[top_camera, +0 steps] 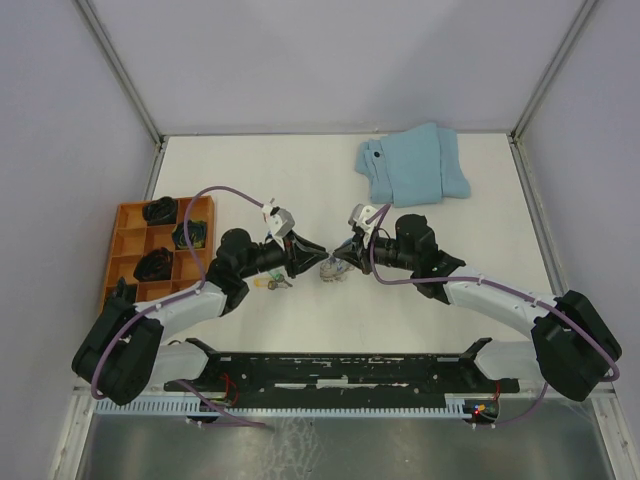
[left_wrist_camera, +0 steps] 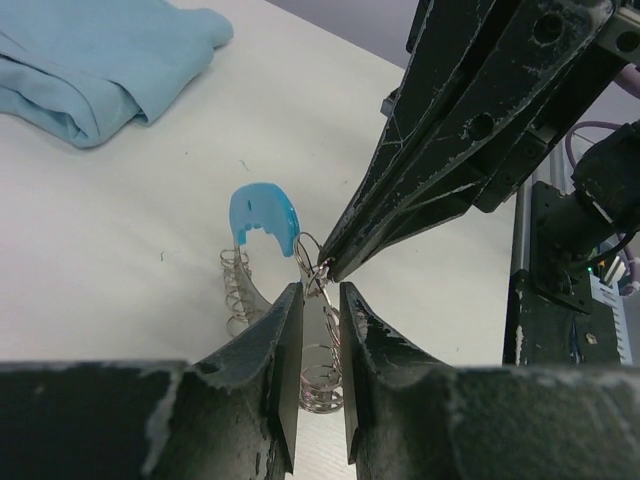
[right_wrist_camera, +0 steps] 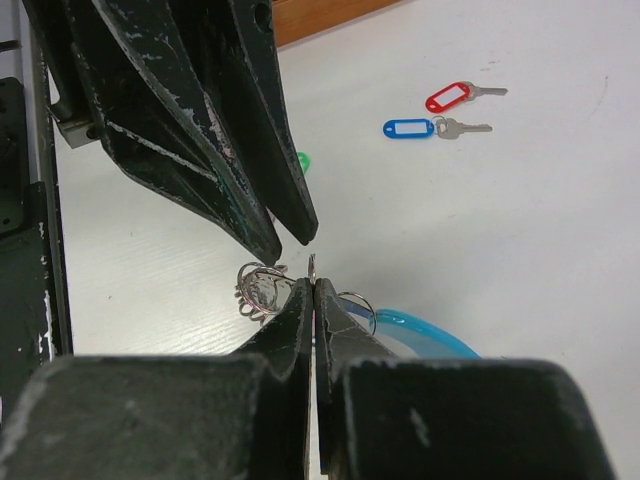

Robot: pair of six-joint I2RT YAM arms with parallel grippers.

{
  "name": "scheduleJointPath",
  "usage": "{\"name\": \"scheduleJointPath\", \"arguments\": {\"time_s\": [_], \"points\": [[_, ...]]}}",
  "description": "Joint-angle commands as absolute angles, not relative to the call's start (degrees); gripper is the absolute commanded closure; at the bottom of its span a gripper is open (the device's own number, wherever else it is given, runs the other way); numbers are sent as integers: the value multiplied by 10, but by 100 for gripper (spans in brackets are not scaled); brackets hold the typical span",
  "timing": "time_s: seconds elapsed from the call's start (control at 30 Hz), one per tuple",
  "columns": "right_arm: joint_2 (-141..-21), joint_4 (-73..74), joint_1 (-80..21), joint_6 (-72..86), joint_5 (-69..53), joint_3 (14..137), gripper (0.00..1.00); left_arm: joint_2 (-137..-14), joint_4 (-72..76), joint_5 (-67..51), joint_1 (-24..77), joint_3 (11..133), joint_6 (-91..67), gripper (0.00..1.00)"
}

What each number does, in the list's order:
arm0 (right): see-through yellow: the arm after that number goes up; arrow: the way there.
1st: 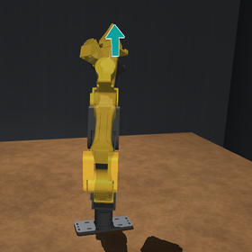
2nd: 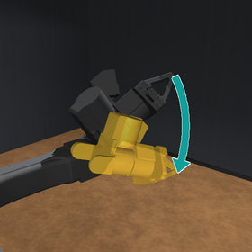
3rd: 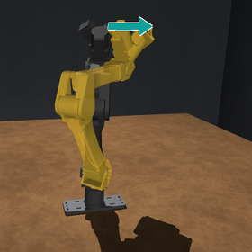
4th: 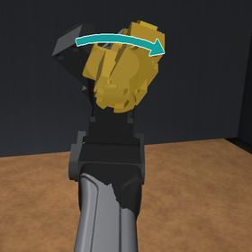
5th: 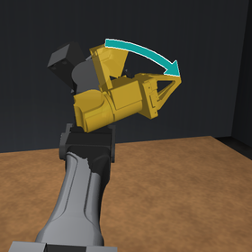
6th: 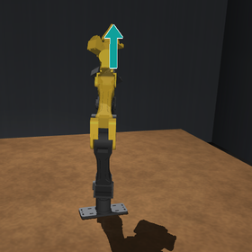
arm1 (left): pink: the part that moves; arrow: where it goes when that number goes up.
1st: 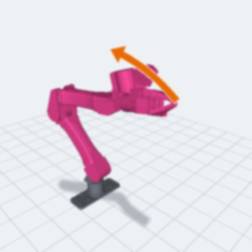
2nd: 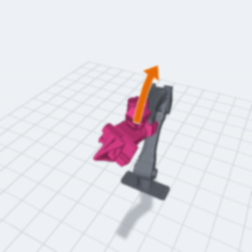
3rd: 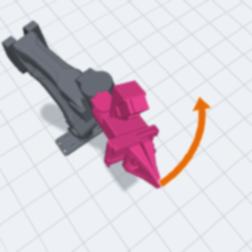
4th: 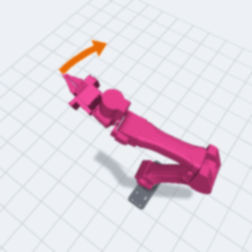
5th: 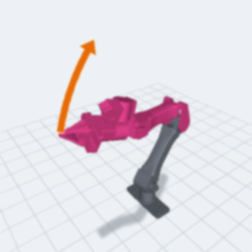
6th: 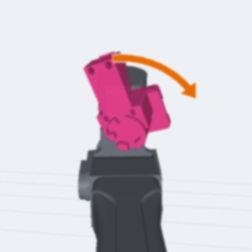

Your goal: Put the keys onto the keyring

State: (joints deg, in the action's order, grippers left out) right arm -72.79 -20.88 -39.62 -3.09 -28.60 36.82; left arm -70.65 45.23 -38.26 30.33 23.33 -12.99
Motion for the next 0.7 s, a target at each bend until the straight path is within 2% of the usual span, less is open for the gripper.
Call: {"name": "scheduleJointPath", "arguments": {"time_s": [0.0,0.5,0.67], "points": [[-712,-232,-393,-36,-311,373,99,-709,460,-420,299,268,-88,73],[-708,-235,-389,-35,-325,370,99,-764,446,-494,294,291,-74,79],[-705,-251,-387,-23,-324,363,99,-767,448,-496,288,288,-80,75]]}}
